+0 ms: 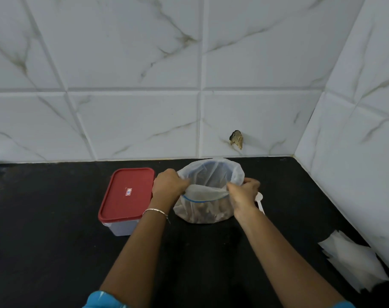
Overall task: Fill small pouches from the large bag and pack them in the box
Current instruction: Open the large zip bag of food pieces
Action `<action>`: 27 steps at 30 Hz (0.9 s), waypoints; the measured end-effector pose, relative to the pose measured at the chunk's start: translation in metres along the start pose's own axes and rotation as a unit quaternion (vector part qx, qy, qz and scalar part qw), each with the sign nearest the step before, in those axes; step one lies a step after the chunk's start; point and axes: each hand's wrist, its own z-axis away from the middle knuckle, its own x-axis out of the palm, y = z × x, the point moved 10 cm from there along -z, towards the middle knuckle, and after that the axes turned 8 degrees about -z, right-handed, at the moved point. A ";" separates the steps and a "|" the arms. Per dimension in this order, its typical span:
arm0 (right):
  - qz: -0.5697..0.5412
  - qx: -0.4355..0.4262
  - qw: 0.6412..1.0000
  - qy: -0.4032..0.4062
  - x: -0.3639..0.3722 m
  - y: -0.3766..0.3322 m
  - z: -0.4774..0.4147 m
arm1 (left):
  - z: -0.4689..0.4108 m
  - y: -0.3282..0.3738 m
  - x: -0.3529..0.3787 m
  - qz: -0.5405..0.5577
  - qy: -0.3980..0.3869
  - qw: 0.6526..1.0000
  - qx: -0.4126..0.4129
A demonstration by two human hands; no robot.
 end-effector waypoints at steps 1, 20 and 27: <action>-0.022 0.006 1.000 -0.009 0.000 0.003 -0.002 | -0.001 -0.003 0.007 0.083 -0.015 0.996 -0.013; -0.215 0.198 0.955 -0.052 0.023 0.012 -0.009 | 0.005 -0.009 0.083 0.708 -0.132 0.639 -0.270; -0.112 0.156 0.977 -0.088 0.018 0.017 -0.022 | 0.006 -0.006 0.071 0.582 -0.154 0.786 -0.139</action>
